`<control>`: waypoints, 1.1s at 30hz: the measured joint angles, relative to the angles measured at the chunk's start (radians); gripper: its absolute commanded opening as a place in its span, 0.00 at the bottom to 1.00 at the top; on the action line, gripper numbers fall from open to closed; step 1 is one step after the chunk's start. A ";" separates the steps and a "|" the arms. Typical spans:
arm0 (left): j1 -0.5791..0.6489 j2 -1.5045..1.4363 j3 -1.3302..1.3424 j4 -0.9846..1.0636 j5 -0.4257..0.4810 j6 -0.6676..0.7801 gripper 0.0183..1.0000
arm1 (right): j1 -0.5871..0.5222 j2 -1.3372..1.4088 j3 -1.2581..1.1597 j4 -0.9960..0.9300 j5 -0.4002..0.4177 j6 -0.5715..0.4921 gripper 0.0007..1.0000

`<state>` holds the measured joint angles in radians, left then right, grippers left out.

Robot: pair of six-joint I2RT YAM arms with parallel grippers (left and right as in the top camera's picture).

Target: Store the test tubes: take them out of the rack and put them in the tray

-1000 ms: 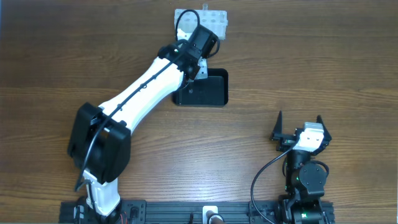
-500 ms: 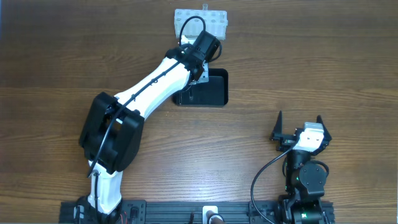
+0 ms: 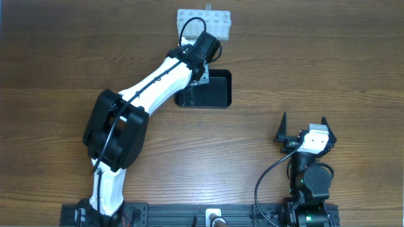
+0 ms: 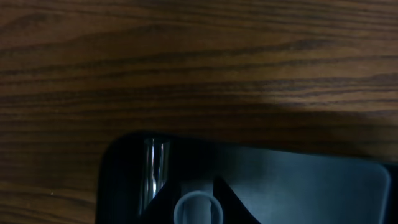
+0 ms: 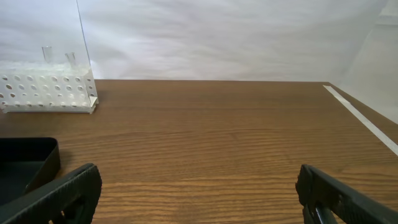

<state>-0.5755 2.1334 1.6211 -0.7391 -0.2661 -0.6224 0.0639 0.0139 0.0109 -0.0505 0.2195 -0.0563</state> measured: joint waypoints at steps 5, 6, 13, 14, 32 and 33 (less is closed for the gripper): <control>0.000 0.021 0.000 -0.001 0.000 -0.002 0.30 | 0.000 0.000 0.000 0.000 0.000 0.000 0.99; 0.000 0.024 0.000 0.000 0.000 -0.004 0.31 | 0.000 0.000 0.000 0.000 0.000 0.000 0.99; -0.001 0.018 0.000 0.003 -0.038 -0.003 0.38 | 0.000 0.000 0.000 0.000 0.000 0.000 0.99; -0.004 0.007 -0.002 0.002 -0.051 -0.003 0.41 | 0.000 0.000 0.000 0.000 0.000 0.000 0.99; 0.191 -0.894 -0.305 0.468 -0.117 0.329 0.79 | 0.000 0.000 0.000 0.000 0.000 0.000 0.99; 0.226 -0.938 -0.369 0.523 -0.084 0.348 0.80 | 0.000 0.000 0.000 0.000 0.000 0.000 0.99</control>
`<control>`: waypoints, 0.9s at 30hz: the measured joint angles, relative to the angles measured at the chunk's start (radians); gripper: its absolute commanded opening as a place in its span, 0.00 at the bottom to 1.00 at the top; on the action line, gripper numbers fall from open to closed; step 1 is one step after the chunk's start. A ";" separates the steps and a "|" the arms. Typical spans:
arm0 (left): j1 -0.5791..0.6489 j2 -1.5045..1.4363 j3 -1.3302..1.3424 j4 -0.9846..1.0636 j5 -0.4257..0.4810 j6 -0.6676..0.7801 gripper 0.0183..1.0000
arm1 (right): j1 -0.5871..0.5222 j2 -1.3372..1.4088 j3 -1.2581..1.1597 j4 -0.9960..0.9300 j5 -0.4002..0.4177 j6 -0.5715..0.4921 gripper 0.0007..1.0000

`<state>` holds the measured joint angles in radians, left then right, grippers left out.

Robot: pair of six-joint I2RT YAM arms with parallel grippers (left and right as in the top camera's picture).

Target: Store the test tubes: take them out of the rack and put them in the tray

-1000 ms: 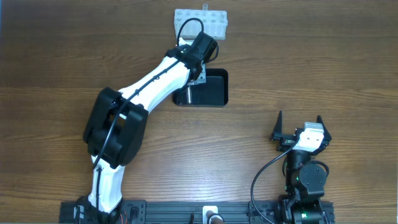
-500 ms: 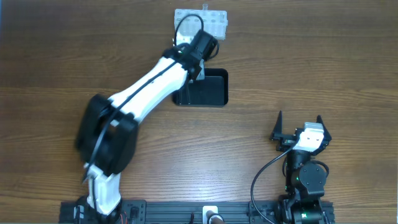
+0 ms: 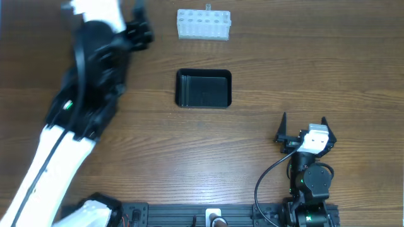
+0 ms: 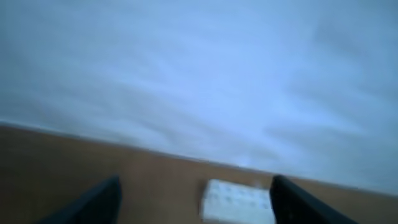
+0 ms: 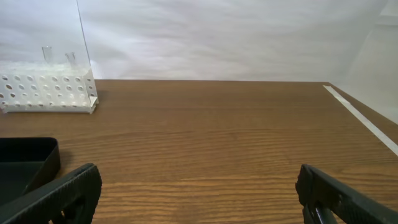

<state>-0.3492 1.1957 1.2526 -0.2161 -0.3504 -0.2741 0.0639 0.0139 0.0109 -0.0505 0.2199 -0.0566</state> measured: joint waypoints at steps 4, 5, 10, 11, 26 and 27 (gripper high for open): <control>0.116 -0.195 -0.306 0.174 0.121 0.063 0.84 | 0.000 0.000 0.000 0.000 -0.001 0.001 0.99; 0.130 -0.235 -0.360 0.188 0.135 0.071 0.85 | 0.000 0.000 0.000 0.000 0.000 0.000 0.99; 0.161 -0.473 -0.643 0.281 0.187 0.103 0.88 | 0.000 0.000 0.000 0.000 0.000 0.001 0.99; 0.162 -0.517 -0.689 0.304 0.194 0.107 0.88 | 0.000 0.000 0.000 0.000 0.000 0.000 0.99; 0.257 -1.028 -1.168 0.419 0.309 0.125 0.99 | 0.000 0.000 0.000 0.000 0.000 0.000 0.99; 0.257 -1.052 -1.180 0.412 0.315 0.125 1.00 | 0.000 0.000 0.000 0.000 0.000 0.001 0.99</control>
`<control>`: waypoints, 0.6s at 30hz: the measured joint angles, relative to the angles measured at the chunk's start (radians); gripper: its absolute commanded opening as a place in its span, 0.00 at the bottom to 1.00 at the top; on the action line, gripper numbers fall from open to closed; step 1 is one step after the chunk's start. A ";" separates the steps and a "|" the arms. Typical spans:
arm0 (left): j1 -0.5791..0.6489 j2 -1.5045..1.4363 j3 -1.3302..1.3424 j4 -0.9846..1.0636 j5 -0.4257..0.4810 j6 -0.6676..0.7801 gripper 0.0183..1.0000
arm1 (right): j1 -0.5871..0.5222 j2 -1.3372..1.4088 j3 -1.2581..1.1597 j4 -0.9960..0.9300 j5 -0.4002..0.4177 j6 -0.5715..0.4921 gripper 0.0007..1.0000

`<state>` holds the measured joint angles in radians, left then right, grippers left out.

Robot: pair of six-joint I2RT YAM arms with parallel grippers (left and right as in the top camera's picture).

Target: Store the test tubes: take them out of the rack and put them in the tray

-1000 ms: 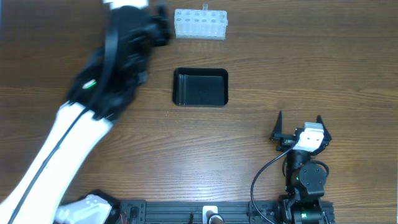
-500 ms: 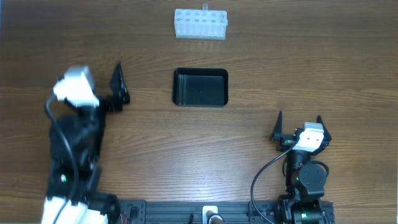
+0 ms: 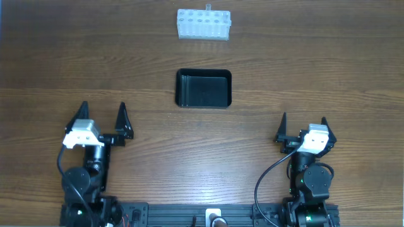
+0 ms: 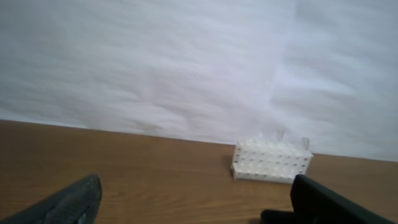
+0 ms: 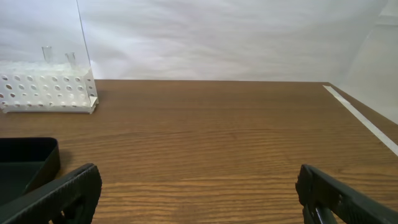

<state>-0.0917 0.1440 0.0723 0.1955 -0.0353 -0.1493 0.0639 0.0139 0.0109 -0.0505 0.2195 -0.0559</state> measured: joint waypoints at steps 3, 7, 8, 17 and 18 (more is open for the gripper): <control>0.000 -0.067 -0.033 -0.043 0.016 0.000 1.00 | 0.000 0.000 0.000 0.000 0.000 0.000 0.99; 0.000 -0.126 -0.058 -0.168 0.032 0.000 1.00 | 0.000 0.000 0.000 0.000 0.000 0.000 0.99; 0.000 -0.128 -0.059 -0.196 0.034 0.000 1.00 | 0.000 0.000 0.000 0.000 0.000 0.000 0.99; 0.000 -0.130 -0.061 -0.269 0.048 0.000 1.00 | 0.000 0.000 0.000 0.000 0.000 -0.001 0.99; 0.000 -0.130 -0.061 -0.269 0.048 0.000 1.00 | 0.000 0.000 0.000 0.000 0.000 0.000 0.99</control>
